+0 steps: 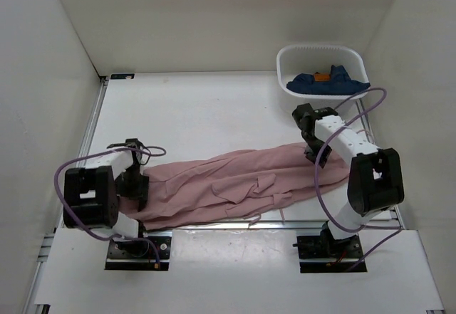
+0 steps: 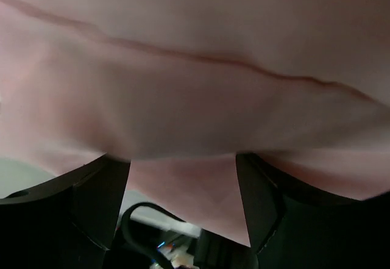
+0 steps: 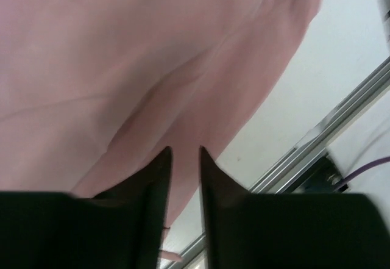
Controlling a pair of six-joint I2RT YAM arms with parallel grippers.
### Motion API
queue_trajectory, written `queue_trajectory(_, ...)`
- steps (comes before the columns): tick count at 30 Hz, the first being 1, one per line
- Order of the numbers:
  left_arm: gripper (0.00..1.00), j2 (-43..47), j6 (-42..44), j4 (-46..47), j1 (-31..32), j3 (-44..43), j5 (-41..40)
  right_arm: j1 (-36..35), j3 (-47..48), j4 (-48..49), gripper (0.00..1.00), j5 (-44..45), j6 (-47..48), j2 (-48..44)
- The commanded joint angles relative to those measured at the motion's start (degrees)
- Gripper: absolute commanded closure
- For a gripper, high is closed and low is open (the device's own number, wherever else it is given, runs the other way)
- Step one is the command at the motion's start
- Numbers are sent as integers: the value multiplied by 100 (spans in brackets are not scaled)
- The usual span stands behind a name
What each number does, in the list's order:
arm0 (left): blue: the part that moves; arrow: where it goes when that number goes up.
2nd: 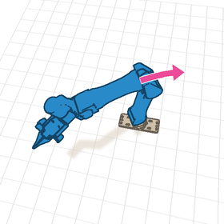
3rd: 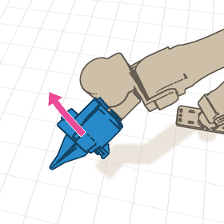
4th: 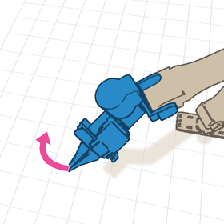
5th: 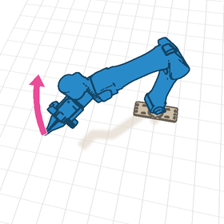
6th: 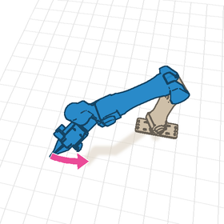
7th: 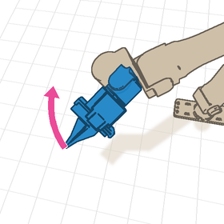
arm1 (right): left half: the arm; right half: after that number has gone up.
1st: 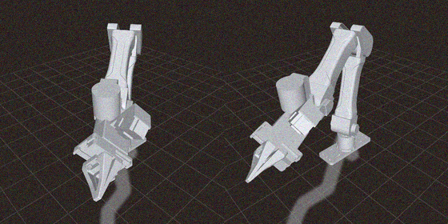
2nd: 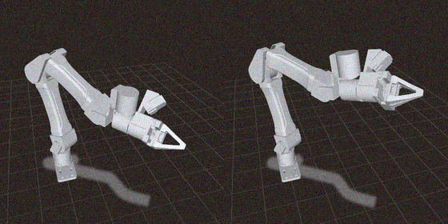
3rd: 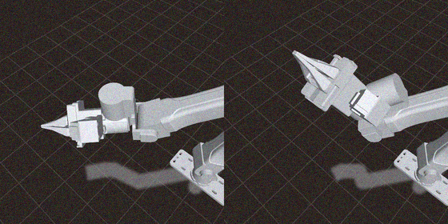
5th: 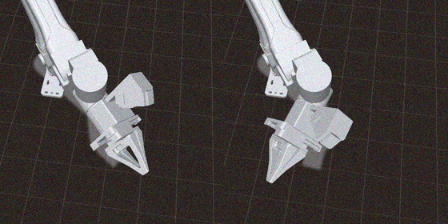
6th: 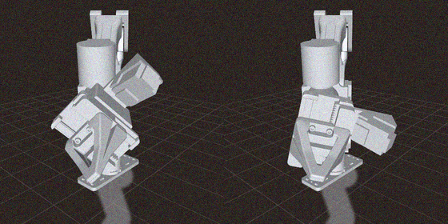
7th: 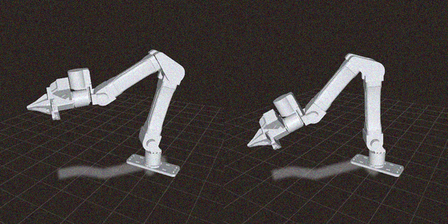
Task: Fold and stack the trousers
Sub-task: Fold the trousers
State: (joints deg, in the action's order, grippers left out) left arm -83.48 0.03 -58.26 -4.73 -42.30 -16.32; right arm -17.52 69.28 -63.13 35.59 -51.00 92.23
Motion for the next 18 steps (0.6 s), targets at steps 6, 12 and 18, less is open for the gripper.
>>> queue_trajectory(6,23,-1125,-3,2105,289,-785,-557,231,22,899,86,-1019,-481,1244)
queue_trajectory(12,23,-1925,-3,2495,289,-2245,-434,354,1017,847,87,-1107,-604,1984)
queue_trajectory(18,15,-1910,-3,2014,228,-2862,-241,126,1325,986,74,-1379,438,1879)
